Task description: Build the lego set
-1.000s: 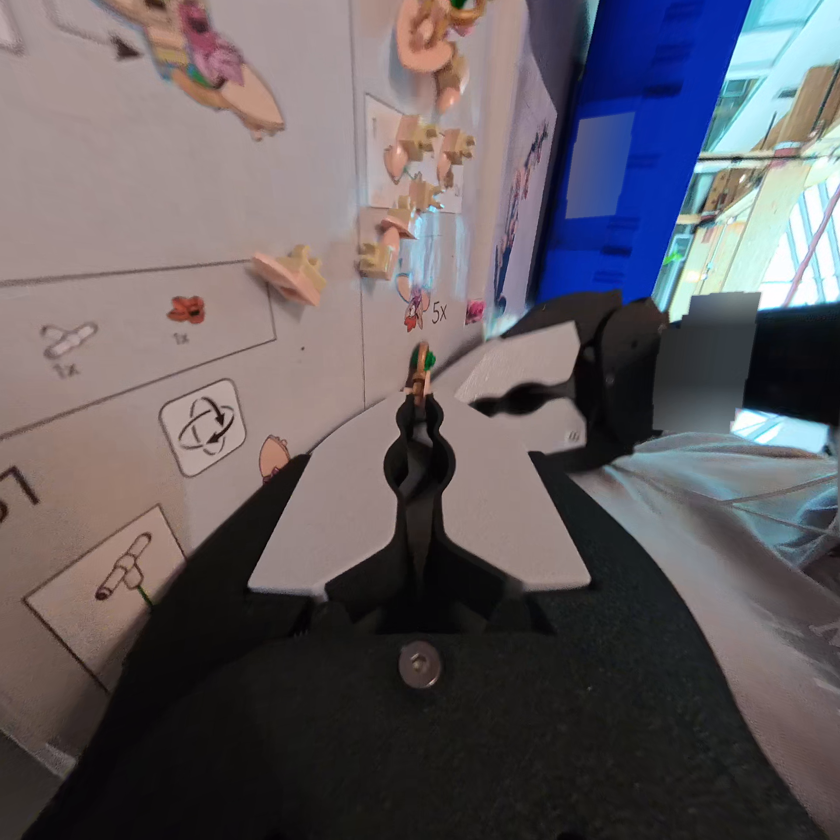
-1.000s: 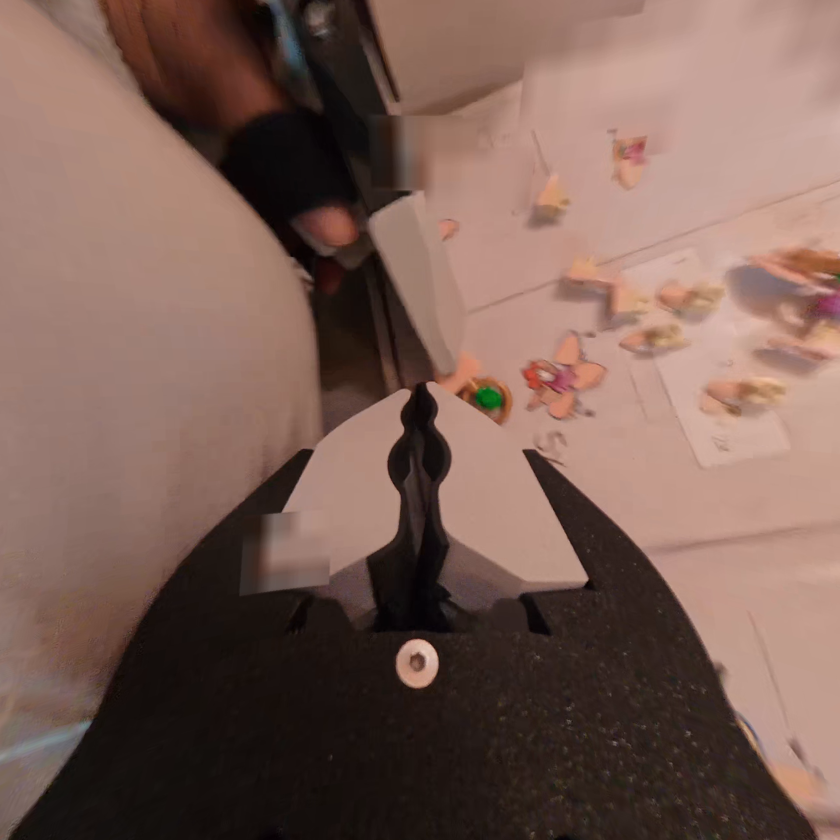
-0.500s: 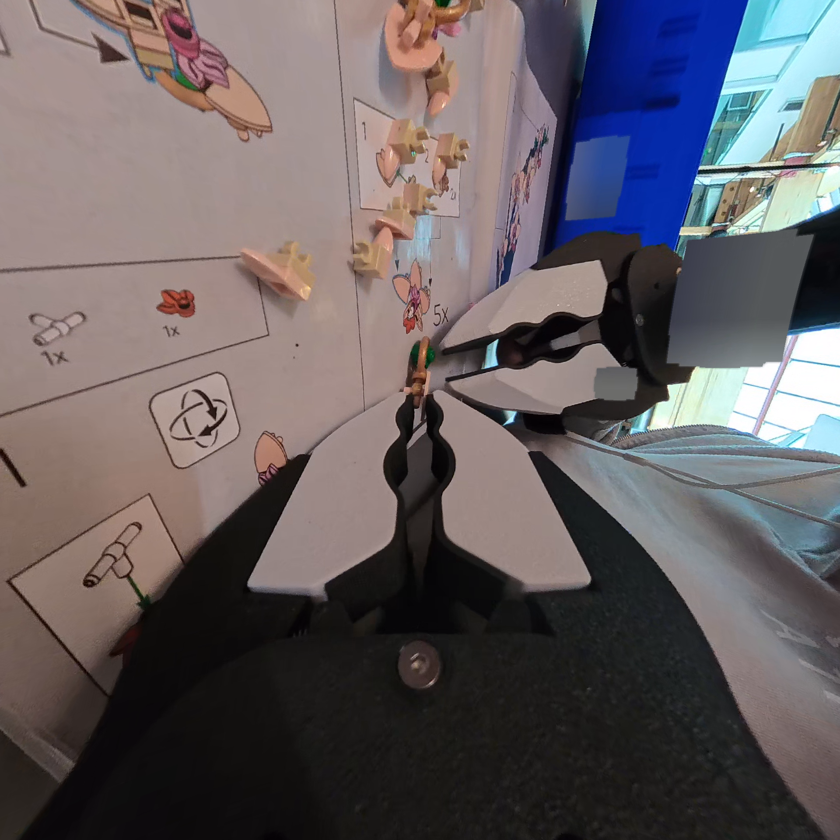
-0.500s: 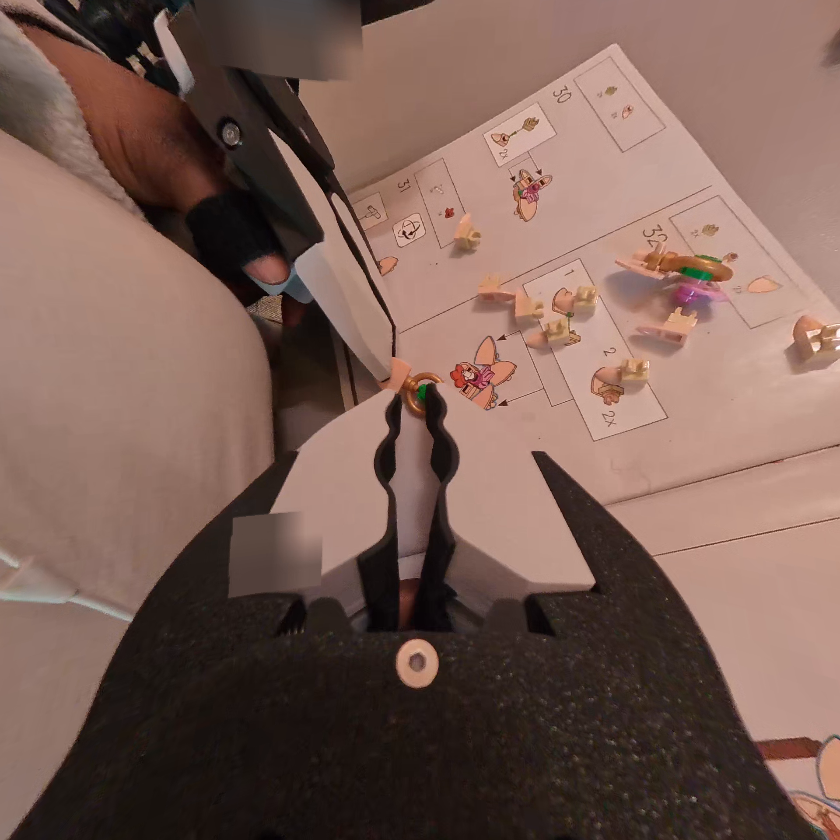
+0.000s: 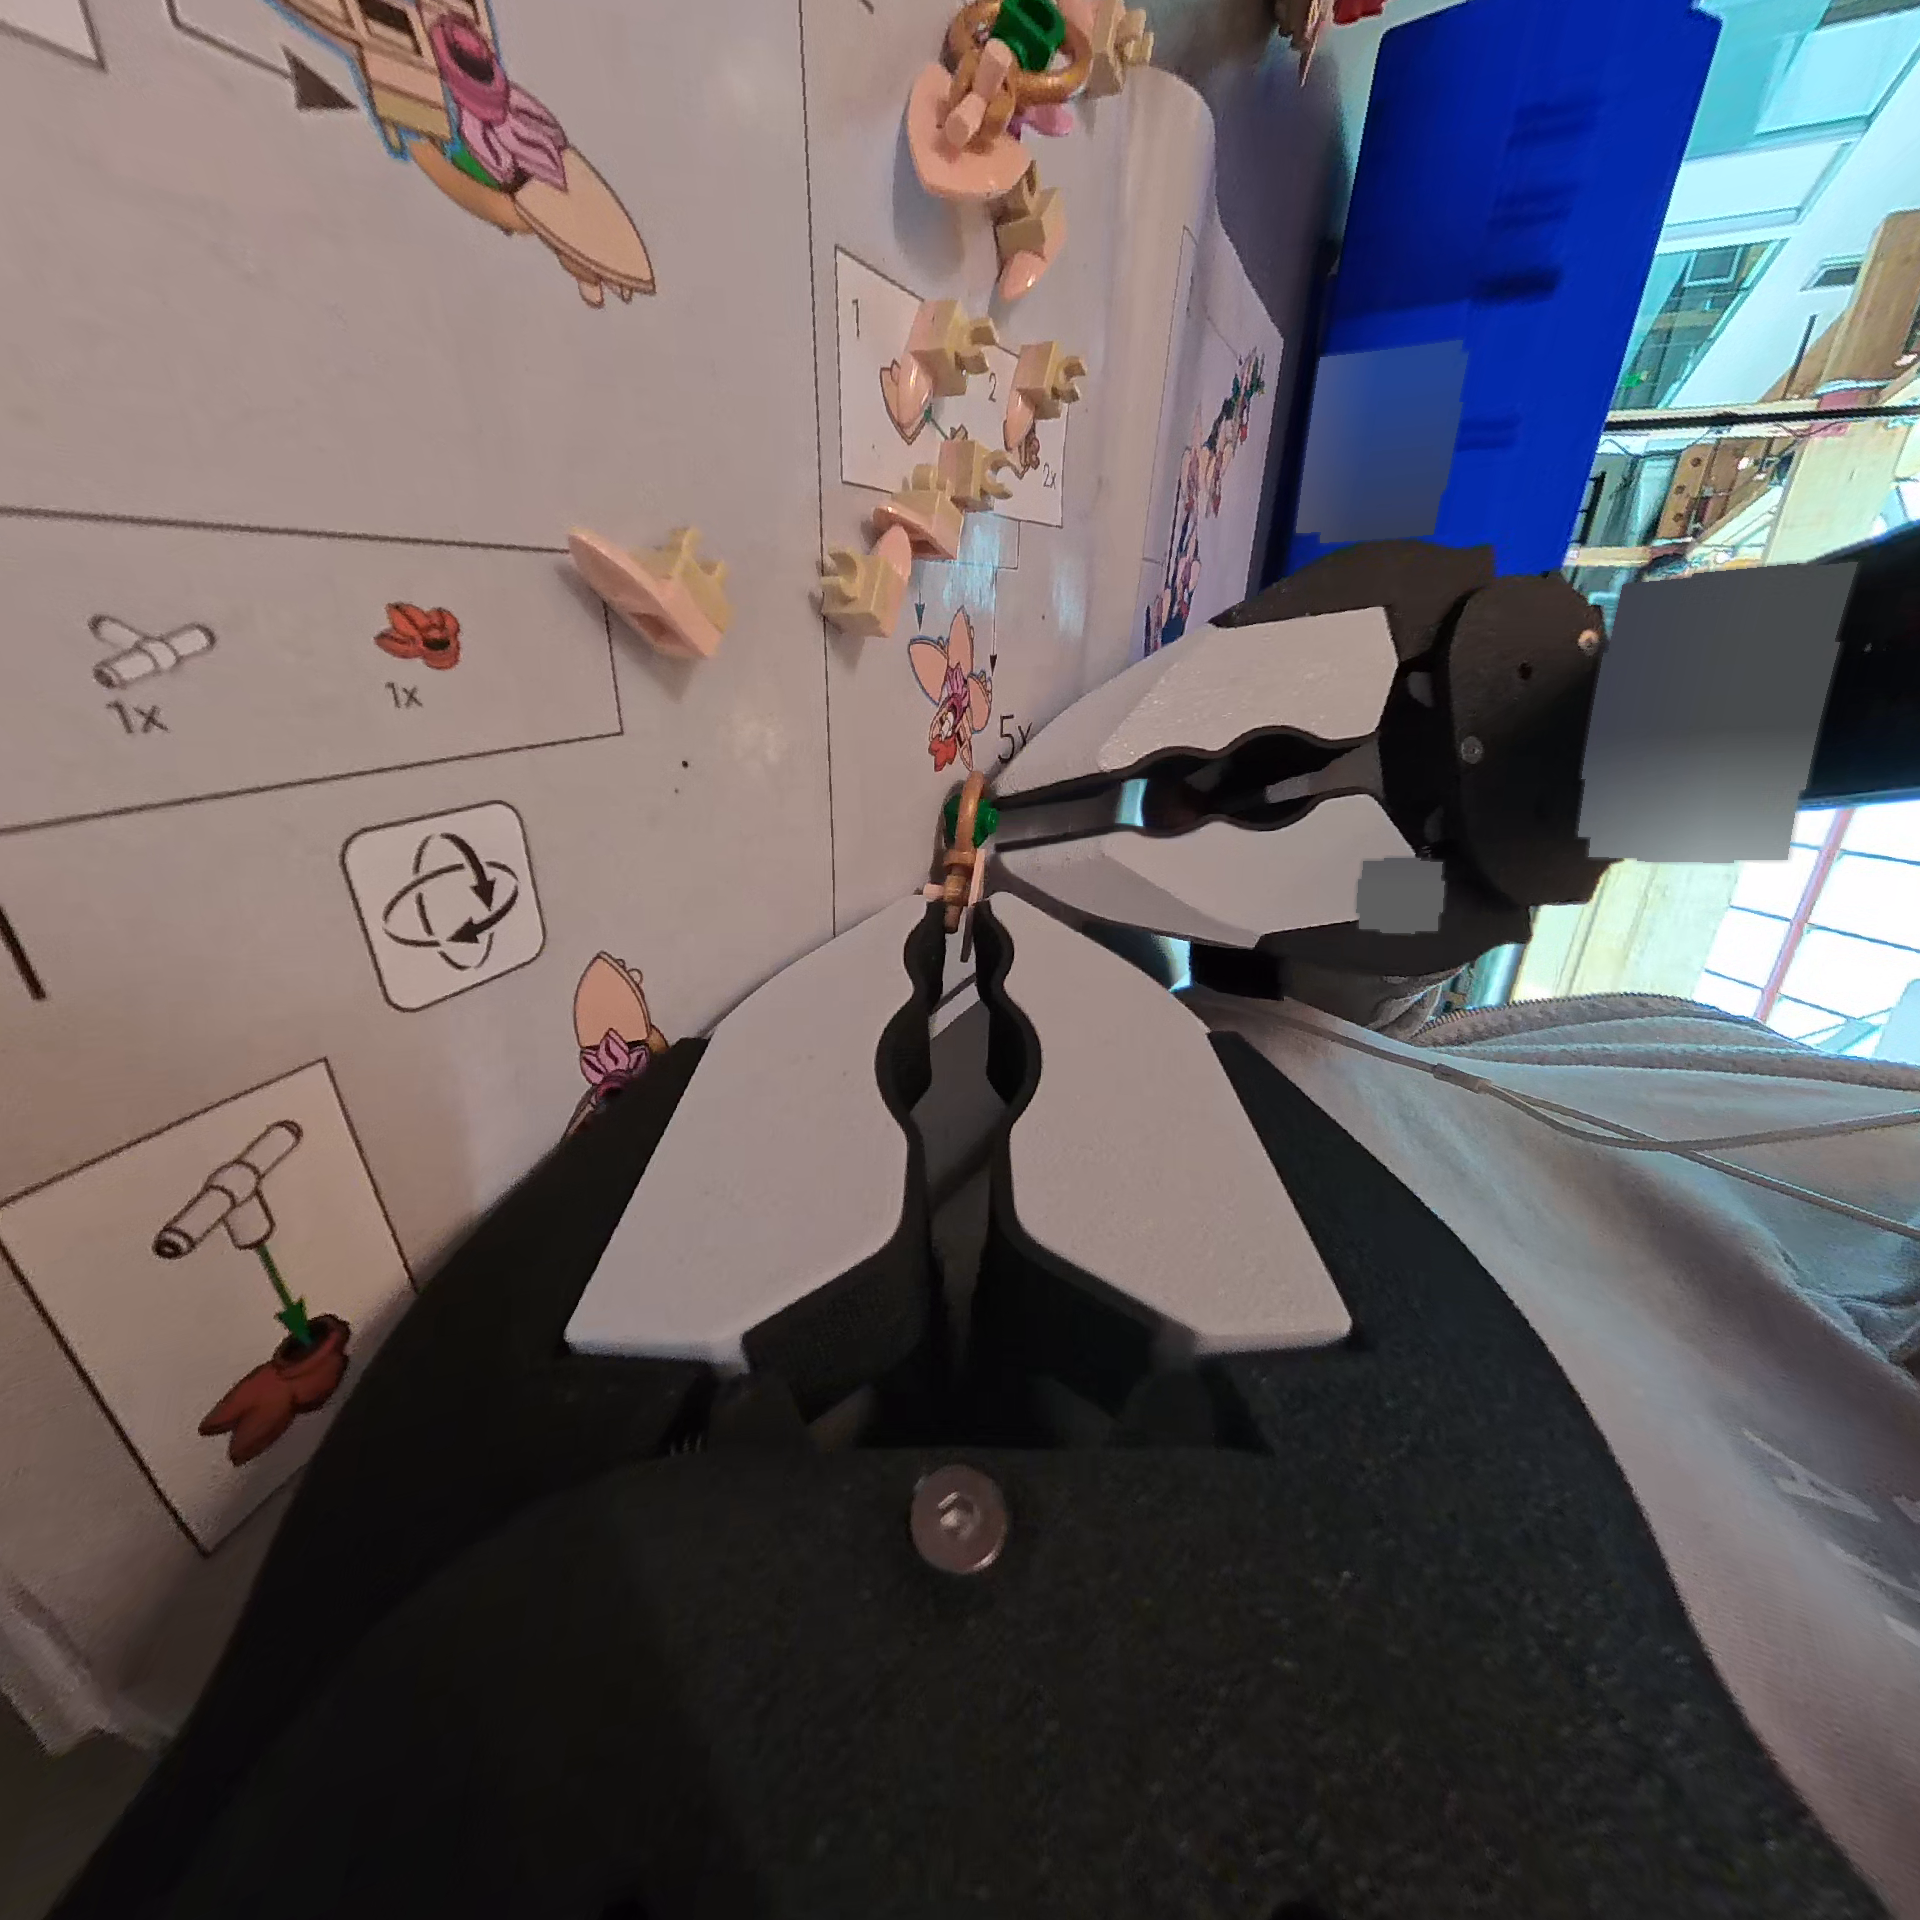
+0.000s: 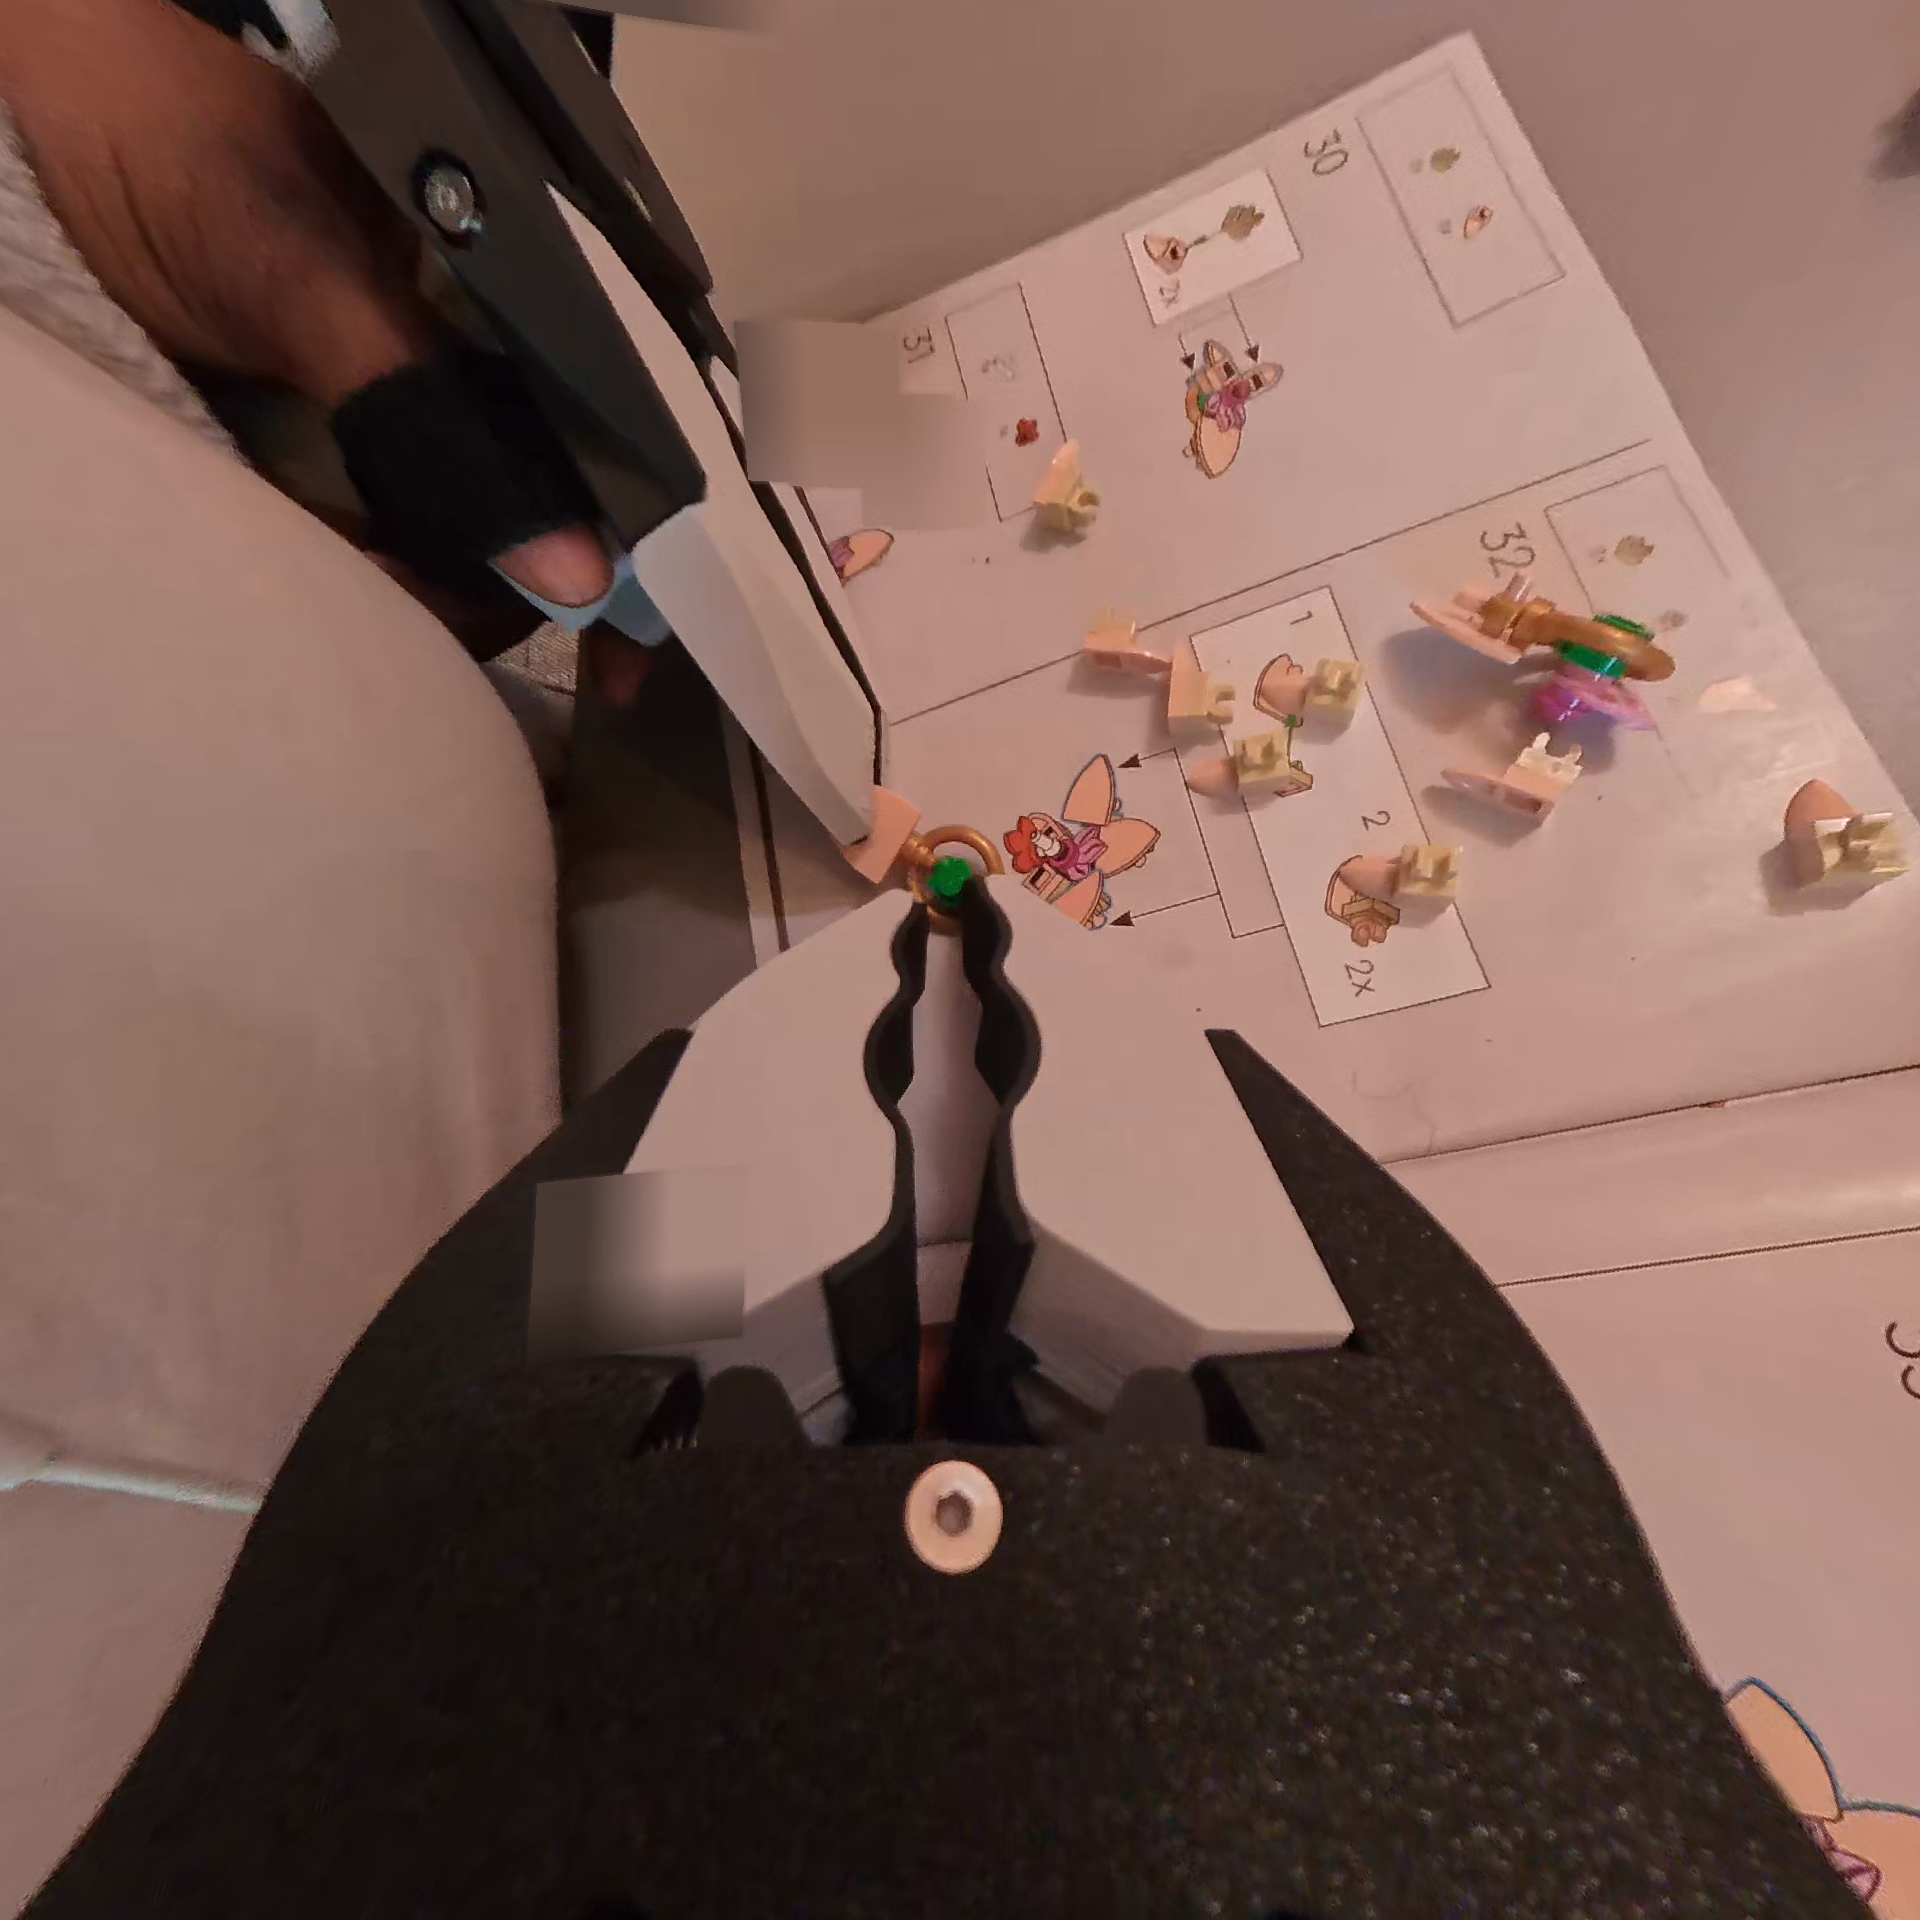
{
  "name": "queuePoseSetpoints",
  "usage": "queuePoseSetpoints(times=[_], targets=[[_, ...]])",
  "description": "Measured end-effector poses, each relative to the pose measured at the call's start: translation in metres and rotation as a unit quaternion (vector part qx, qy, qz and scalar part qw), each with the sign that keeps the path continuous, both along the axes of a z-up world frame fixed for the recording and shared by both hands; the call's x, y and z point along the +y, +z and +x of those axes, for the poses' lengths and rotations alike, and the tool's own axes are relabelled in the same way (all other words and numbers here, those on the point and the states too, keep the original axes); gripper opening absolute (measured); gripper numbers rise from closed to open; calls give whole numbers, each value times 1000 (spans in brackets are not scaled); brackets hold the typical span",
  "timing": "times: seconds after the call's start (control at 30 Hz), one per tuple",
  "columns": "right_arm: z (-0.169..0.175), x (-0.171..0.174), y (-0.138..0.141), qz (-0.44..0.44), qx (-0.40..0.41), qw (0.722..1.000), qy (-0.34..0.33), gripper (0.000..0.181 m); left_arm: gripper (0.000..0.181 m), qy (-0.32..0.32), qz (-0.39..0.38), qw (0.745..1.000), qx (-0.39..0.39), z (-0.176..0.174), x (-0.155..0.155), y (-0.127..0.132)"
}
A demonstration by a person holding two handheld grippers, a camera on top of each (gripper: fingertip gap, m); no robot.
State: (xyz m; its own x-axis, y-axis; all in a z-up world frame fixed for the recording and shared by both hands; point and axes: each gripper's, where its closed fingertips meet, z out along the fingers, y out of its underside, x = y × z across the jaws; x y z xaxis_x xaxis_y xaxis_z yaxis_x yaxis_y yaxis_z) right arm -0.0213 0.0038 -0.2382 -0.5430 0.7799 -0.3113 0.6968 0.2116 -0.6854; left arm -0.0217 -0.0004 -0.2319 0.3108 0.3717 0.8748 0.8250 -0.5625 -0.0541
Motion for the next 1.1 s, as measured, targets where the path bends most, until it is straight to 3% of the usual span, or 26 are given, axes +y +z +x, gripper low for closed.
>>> queuePoseSetpoints(times=[0.3, 0.73, 1.1], targets=[[-6, -1, 8, 5, 16, 1000, 11, 6, 5, -4, 0, 1000, 4, -5, -2, 0], [-9, -2, 0, 113, 85, 979, 146, 5, 5, -20, 11, 999, -23, -3, -3, 1], [-9, -2, -1, 74, 96, 980, 157, 5, 5, -11, 25, 999, -40, -3, -4, 2]])
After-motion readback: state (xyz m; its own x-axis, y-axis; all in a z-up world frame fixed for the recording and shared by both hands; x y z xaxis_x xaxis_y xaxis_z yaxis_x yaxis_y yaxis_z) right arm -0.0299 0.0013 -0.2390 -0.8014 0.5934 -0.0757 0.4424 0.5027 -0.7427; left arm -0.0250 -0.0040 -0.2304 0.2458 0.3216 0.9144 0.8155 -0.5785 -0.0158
